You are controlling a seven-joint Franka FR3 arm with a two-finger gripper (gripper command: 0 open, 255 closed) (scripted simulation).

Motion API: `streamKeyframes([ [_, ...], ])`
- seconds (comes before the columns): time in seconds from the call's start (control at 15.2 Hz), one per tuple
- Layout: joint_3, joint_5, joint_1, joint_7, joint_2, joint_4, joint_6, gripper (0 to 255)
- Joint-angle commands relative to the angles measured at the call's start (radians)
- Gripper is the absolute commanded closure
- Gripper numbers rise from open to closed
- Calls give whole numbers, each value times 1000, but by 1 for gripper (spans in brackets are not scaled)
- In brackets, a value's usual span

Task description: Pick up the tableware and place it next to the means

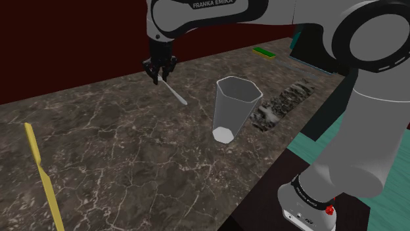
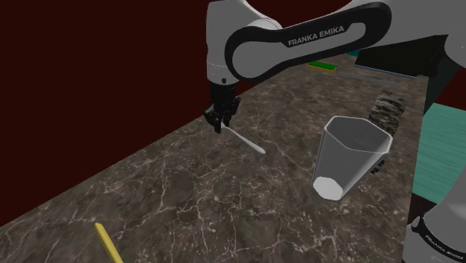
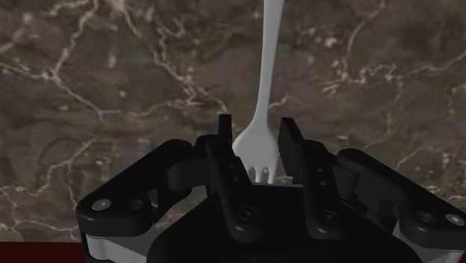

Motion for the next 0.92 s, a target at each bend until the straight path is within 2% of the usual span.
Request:
streamKeyframes([
  [0.0,2,1,3,0,3,18,-21,255],
  [0.86,6,4,12,-6,4,194,-197,255],
])
